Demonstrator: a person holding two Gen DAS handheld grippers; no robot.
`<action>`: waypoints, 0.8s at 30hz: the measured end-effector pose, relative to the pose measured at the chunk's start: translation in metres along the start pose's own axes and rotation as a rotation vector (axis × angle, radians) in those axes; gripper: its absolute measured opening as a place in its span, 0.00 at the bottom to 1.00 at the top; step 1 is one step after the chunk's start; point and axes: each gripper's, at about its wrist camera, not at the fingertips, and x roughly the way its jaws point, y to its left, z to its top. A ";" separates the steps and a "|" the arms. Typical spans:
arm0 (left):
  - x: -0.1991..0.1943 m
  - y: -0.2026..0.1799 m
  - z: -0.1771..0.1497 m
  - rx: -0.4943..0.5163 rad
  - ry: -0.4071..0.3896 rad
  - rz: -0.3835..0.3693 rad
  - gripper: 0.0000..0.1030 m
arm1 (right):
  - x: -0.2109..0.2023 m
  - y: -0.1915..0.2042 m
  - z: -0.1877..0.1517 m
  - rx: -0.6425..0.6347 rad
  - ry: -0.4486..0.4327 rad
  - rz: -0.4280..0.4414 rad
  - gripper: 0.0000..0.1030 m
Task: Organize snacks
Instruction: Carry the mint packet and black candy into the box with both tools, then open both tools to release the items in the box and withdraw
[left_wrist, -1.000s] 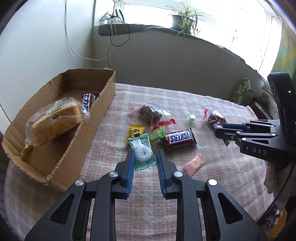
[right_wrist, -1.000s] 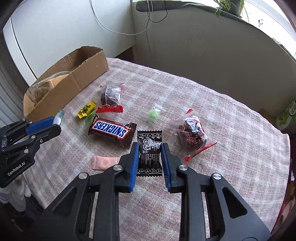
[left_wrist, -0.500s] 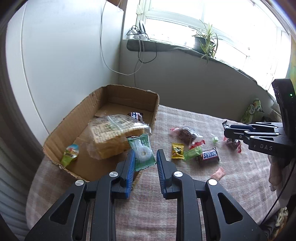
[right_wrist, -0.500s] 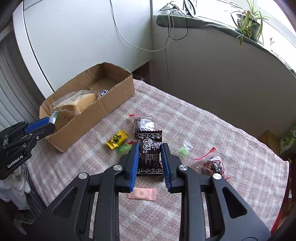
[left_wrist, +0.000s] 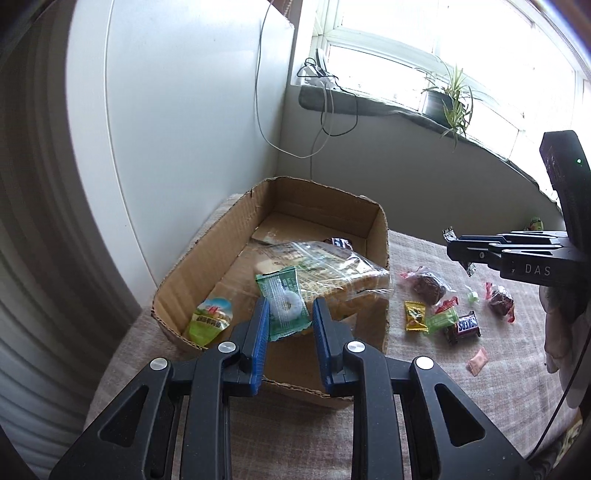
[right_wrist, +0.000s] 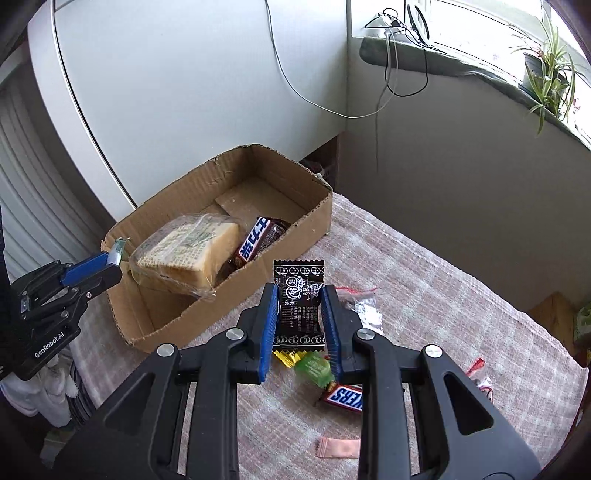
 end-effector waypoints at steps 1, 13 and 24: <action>0.001 0.003 0.001 -0.005 0.000 0.002 0.21 | 0.003 0.003 0.004 -0.003 0.000 0.002 0.24; 0.014 0.030 0.005 -0.040 0.008 0.021 0.21 | 0.052 0.024 0.038 -0.028 0.027 0.021 0.24; 0.022 0.037 0.006 -0.050 0.022 0.017 0.22 | 0.078 0.032 0.047 -0.040 0.062 0.028 0.24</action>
